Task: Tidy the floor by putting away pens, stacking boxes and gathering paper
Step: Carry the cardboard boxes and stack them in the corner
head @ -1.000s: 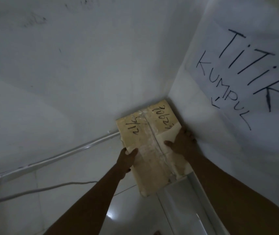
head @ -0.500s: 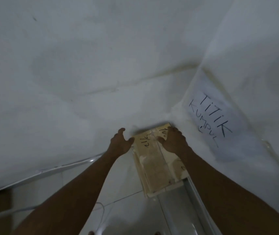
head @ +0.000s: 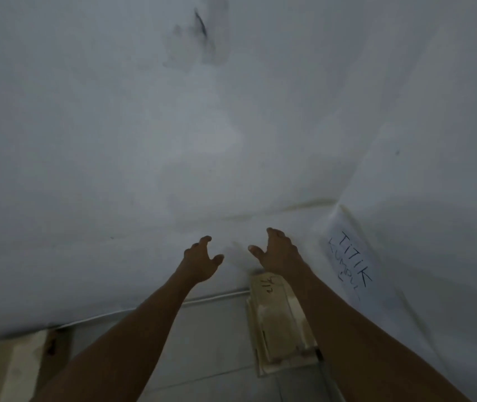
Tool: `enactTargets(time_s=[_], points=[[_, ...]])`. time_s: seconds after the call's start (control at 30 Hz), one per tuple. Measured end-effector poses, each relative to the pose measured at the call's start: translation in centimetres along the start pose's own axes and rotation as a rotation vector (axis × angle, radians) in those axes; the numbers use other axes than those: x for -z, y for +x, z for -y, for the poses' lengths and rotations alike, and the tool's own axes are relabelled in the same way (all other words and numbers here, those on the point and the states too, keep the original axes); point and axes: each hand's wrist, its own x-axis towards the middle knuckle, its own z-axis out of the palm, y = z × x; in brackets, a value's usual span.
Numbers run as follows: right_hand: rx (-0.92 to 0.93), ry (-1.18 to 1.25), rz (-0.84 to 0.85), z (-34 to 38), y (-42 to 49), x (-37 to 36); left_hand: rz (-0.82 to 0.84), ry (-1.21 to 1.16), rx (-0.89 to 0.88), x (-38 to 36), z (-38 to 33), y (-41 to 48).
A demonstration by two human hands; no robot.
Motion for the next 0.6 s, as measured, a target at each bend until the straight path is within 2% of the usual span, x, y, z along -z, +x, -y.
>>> enactTargets(time_s=[0.3, 0.6], points=[[0.144, -0.027, -0.006, 8.5, -6.5, 3.8, -0.11, 0.037, -0.006, 9.3, 0.5, -9.1], [0.217, -0.036, -0.014, 16.2, -11.4, 2.6, -0.219, 0.143, 0.011, 14.8, 7.9, -16.0]])
